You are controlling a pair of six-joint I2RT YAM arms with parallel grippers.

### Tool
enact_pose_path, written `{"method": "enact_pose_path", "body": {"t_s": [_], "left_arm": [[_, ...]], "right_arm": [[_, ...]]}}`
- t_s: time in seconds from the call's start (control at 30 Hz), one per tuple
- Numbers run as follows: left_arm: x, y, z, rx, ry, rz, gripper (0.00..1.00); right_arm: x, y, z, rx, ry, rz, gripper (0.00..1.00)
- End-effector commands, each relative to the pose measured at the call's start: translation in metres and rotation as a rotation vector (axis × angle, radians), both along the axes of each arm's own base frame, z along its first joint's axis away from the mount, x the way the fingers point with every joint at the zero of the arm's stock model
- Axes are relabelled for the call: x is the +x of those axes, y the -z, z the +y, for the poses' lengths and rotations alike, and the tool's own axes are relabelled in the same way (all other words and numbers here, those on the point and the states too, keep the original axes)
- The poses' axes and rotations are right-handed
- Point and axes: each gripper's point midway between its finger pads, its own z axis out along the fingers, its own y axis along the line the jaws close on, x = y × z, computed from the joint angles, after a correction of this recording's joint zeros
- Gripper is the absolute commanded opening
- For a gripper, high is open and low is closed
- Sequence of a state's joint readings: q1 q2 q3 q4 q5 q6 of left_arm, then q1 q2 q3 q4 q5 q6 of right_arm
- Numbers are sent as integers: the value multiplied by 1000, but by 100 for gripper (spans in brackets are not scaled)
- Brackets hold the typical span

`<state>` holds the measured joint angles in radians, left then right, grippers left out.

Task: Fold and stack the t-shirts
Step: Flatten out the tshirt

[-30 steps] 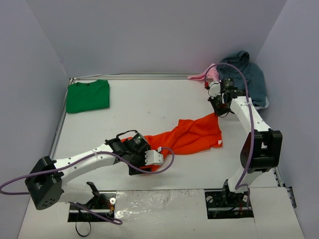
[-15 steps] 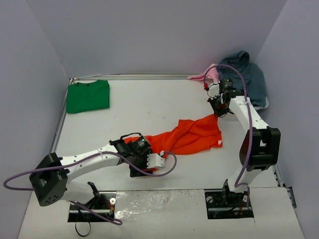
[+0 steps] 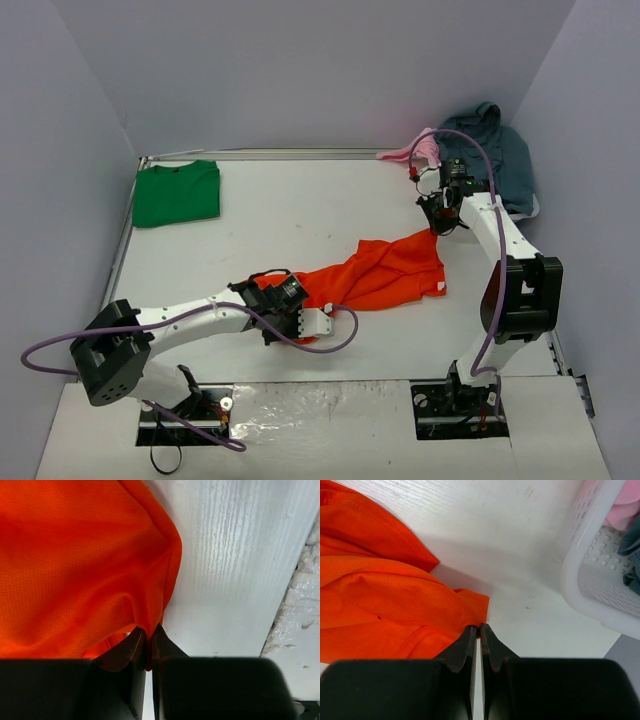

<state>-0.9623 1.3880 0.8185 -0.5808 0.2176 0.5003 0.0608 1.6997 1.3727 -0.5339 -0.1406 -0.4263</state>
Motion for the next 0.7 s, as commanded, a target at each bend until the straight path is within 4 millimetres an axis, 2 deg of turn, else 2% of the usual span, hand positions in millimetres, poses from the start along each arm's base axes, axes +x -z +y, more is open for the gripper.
{"method": "enact_pose_path", "body": {"t_s": [0.0,0.2,0.33,0.37,0.43,0.47,0.53,0.57,0.63,0.67], "left_arm": [[8,-9,-6,-20,-14,-44,2],[9,-17,-3,-33,-19,-60,3],[28,-43,1,-95,-82,-117,2],[43,-53,8,-118,-144,-131,2],[60,-70,17,-163,-215,-147,2],[79,-85,29,-198,-291,-167,2],[100,-102,45,-223,-371,-214,2],[116,-108,63,-217,-448,-242,2],[135,-122,78,-222,-506,-278,2],[145,-127,95,-218,-569,-289,2]], "right_arm": [[4,-6,0,-21,1,-9,0],[3,-10,0,-25,-1,-17,0],[3,-25,4,-7,-12,-56,0],[4,-29,3,-8,-13,-66,0],[5,-41,2,-12,-13,-98,0],[7,-46,2,-14,-16,-112,0],[12,-60,1,-18,-12,-151,0],[14,-64,1,-17,-12,-162,0],[21,-78,3,-9,-15,-198,0],[24,-83,3,-5,-9,-210,0]]}}
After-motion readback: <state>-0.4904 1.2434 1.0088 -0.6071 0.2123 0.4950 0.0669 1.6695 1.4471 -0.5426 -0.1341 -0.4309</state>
